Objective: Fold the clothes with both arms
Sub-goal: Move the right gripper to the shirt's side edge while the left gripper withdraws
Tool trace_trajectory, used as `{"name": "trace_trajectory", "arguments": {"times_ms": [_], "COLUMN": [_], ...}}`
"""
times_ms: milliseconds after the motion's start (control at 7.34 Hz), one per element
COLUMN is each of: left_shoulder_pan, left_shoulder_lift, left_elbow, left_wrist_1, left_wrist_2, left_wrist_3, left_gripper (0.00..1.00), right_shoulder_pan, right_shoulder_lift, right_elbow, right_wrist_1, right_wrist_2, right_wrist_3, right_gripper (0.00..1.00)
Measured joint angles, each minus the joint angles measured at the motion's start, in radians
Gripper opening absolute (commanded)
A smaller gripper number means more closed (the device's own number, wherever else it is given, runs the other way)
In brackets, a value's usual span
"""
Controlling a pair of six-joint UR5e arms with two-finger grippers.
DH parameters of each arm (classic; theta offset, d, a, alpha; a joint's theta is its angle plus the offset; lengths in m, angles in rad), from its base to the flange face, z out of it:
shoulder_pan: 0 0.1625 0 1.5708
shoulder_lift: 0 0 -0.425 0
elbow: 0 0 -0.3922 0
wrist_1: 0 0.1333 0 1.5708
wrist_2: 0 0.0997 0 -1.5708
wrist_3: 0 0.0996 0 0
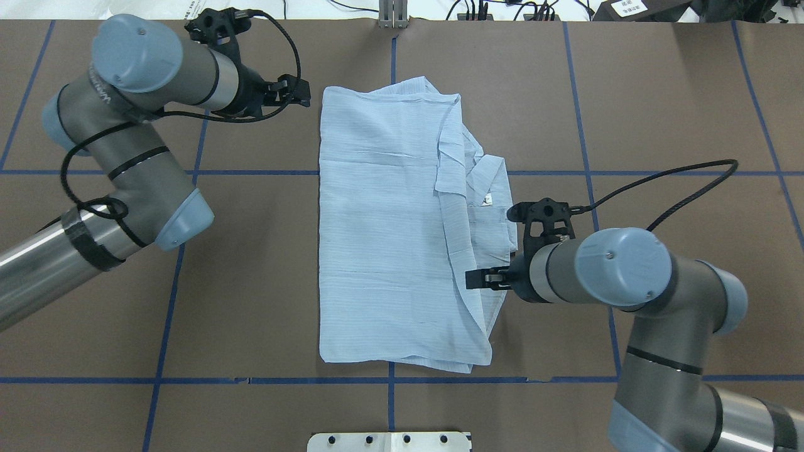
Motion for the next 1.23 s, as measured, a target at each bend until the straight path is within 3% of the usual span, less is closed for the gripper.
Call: {"name": "trace_trajectory", "arguments": {"times_ms": [136,409,1227], "left_shoulder_pan": [0.000,-0.001,0.010], "left_shoulder_lift": [0.032,0.051,0.051], "left_elbow": [-0.047,-0.072,-0.064], "left_wrist_1": [0.008,0.011,0.000], "left_wrist_2": [-0.016,-0.027,-0.028], "left_wrist_3": [-0.002,-0.007,-0.029], "left_gripper": [1.00,1.00,1.00], "right_shoulder_pan": [-0.040,-0.084,-0.057], "right_shoulder_lift": [0.053,0.102,0.100], "right_elbow": [-0.015,-0.055,-0.111], "right_wrist_1": [-0.104,-0.197,-0.215], "right_wrist_2": [-0.052,-0.101,-0.103], "right_wrist_3": [-0.050,-0.140,-0.250], "right_gripper": [1.00,1.00,1.00]}}
